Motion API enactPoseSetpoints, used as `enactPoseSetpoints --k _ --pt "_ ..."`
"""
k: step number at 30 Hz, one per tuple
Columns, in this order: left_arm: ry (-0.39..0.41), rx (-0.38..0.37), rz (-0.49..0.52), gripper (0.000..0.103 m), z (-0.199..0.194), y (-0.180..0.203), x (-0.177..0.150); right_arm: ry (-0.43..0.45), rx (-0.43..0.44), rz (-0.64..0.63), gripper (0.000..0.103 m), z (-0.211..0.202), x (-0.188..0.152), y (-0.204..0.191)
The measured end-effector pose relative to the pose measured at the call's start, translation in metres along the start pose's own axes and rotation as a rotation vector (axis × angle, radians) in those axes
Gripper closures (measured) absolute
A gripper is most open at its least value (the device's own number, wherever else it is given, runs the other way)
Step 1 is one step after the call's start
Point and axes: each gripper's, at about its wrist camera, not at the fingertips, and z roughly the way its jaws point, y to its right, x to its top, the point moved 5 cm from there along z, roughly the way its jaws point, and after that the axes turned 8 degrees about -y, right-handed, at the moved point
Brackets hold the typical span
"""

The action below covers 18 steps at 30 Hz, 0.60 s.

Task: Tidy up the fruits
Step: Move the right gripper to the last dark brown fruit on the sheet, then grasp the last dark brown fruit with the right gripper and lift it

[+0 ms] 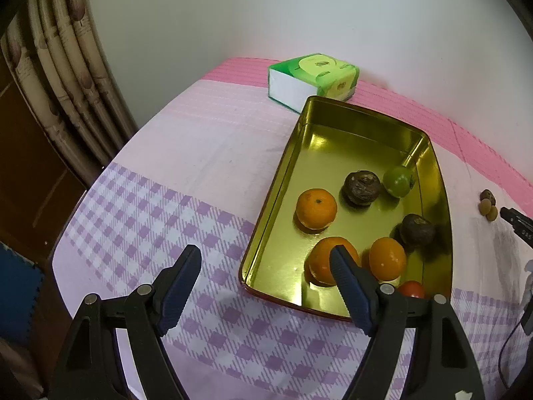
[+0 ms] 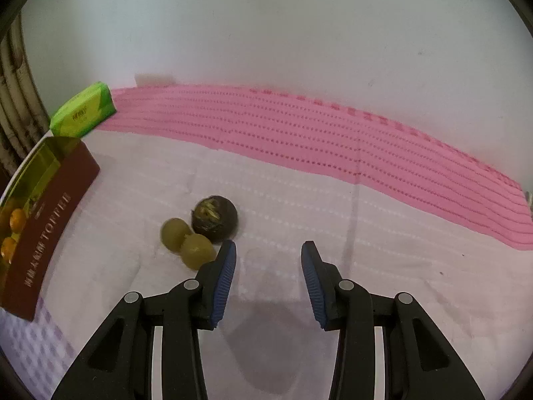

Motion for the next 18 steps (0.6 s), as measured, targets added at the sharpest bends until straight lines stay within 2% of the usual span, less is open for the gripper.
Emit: enactPoseSetpoints --k 7,11,18 --pt "-0.015 0.006 0.017 0.026 0.0 0.01 -0.001 0.007 0.074 -0.033 0.061 0.006 -0.001 -0.02" --pt "-0.022 -0.001 0.038 0.026 -0.002 0.021 -0.001 0.016 0.071 -0.054 0.061 0.012 0.002 -0.034" --pt "-0.018 -0.007 0.075 0.026 -0.006 0.039 0.004 0.032 0.077 -0.048 0.061 0.02 0.016 -0.035"
